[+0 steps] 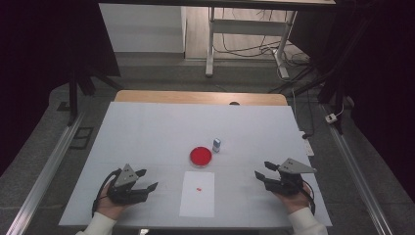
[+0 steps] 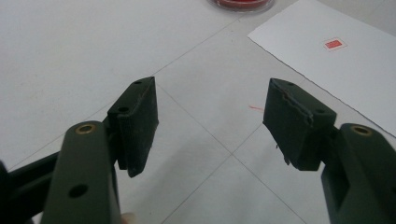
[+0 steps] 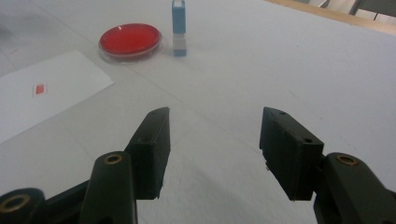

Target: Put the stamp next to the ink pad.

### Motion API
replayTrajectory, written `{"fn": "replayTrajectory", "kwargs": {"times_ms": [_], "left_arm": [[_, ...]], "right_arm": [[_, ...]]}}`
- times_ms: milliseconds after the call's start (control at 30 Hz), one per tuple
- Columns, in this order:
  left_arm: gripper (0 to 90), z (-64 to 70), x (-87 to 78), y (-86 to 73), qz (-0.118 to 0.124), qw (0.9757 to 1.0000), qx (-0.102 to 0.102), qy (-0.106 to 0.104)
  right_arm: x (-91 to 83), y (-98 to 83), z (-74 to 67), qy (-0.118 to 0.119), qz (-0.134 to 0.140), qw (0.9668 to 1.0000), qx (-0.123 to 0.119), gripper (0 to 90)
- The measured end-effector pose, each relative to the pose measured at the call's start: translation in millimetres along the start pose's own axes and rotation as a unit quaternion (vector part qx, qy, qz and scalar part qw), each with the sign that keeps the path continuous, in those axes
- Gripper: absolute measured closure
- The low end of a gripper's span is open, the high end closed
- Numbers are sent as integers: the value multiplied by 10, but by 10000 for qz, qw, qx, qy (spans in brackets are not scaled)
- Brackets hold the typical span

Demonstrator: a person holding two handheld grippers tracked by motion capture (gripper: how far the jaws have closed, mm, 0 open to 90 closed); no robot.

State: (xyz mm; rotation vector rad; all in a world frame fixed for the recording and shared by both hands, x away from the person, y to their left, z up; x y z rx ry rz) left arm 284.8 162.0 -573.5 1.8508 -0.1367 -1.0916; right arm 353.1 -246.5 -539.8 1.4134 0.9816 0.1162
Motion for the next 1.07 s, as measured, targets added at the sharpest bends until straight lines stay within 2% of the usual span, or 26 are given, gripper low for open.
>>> {"fn": "replayTrajectory", "kwargs": {"times_ms": [167,300,567,1067], "left_arm": [[352,3,9,-4,-29,10000,-3,9],[352,10,14,-4,-45,10000,1,12],[352,21,19,-6,-64,10000,12,9],[351,16,17,-10,-64,10000,19,3]], "right_arm": [[-113,-91,71,-45,3,10000,-11,429],[-114,-129,104,-55,-35,10000,3,429],[-72,-128,50,-25,-78,9999,-145,429],[-89,-101,64,-48,-32,9999,-151,431]]}}
Point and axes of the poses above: each handheld gripper's, and its own axes: x roughly forward along the jaws, y roughly out of its top, z roughly to its right, the point moved 8 cm from there along x, roughly forward along the jaws, and after that the axes turned 12 degrees about x, right-handed, at the moved point
